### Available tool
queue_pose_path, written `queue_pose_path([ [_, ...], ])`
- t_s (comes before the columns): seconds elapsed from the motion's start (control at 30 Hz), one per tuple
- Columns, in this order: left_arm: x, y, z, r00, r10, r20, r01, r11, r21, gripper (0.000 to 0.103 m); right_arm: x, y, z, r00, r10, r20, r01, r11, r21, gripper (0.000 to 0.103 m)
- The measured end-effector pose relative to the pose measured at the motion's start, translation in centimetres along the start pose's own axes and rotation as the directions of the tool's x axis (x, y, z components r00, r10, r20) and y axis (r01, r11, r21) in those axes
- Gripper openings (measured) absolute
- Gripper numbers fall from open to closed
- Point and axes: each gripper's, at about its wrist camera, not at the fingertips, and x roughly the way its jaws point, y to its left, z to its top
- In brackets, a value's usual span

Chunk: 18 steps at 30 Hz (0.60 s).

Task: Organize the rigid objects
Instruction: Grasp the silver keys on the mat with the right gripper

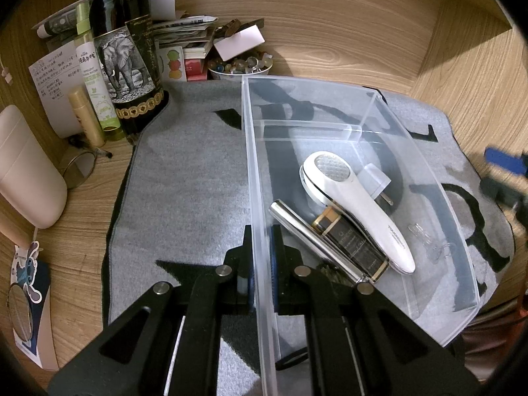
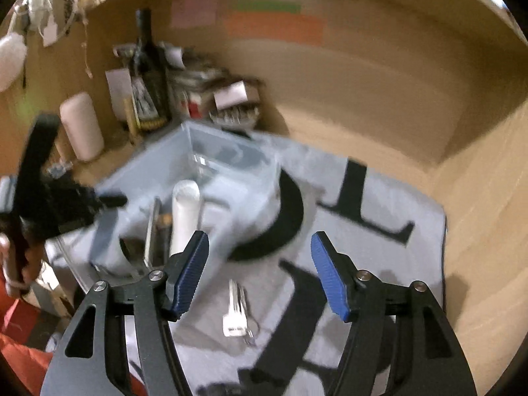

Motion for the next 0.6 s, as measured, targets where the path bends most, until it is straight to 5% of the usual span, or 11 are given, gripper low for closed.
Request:
queue_pose_path([
  [0.4,-0.1,0.1,-0.2,1.0,0.001,-0.002,-0.001,1.0,0.001,0.007,4.8,0.9,-5.5,0.976,0.045,-0.211,-0.045,0.999,0.006,0.061],
  [0.53,-0.1,0.1,-0.3,1.0,0.001,-0.002,-0.001,1.0,0.0,0.007,5.3,0.6,-6.0,0.974,0.065,-0.219,-0.06,0.998,0.032,0.061],
  [0.6,-0.1,0.3,-0.3,1.0,0.0,-0.002,0.0,1.0,-0.001,0.006,5.3,0.3,-5.9,0.976,0.058,-0.209,-0.05,0.998,0.043,0.048],
])
